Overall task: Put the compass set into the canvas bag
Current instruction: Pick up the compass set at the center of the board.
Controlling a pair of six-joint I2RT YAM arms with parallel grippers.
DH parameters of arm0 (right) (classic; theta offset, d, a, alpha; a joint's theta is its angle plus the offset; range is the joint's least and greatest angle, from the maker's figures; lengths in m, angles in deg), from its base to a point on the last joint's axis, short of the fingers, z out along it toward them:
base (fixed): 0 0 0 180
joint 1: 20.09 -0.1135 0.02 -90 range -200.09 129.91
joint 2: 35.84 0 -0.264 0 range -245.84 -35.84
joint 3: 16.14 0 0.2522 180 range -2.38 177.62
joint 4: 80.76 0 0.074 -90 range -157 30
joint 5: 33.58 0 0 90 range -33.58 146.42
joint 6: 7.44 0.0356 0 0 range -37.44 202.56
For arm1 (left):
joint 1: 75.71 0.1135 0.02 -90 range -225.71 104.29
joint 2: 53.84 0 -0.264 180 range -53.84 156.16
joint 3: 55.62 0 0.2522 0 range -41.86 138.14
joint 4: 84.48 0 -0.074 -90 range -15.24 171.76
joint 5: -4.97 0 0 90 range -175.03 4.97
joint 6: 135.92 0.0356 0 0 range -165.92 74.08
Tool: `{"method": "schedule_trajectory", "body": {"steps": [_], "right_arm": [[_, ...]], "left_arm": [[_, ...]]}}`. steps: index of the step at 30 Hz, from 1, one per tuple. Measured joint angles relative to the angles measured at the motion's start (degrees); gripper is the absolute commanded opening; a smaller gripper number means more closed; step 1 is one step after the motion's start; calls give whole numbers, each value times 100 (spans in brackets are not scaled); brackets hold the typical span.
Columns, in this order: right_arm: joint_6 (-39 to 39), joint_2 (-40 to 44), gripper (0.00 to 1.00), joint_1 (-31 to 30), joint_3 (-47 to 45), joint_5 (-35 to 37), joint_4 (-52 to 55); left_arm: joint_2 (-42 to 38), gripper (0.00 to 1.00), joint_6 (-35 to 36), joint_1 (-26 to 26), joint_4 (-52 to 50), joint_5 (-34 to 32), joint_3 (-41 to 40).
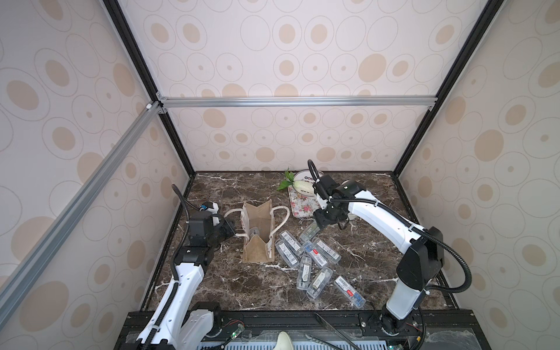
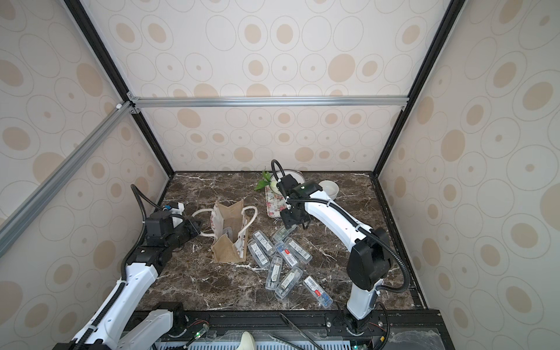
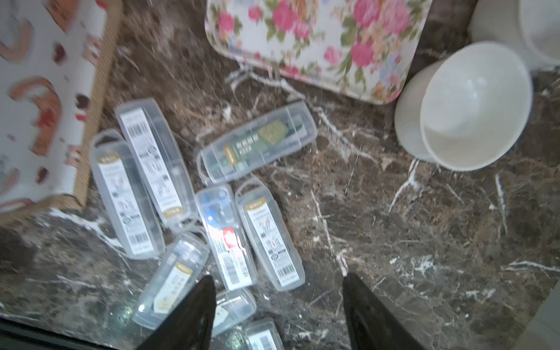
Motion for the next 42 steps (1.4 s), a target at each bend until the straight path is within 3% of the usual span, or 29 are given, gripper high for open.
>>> {"method": "schedule_trajectory", "body": {"steps": [5,12,19,28,42], "right_arm": [[-203,44,71,13,-866,-109,-125],[-348,33,71,70,-1462,-238,-337],[-385,-321,71,111,-1464,-326,-640],[-415,-817,69,173,-1462,-564,-881],[-214,-1038,62,428,-1462,-431,-1097]], "left_arm": [[-116,1,-195,-44,-101,-17,2],[-50,45,-74,-61,-304,-208,190],[407,61,426,-61,-490,-378,914],[538,70,817,-63,-592,-457,1169],[570,75,885,-63,-595,-498,1169]]}}
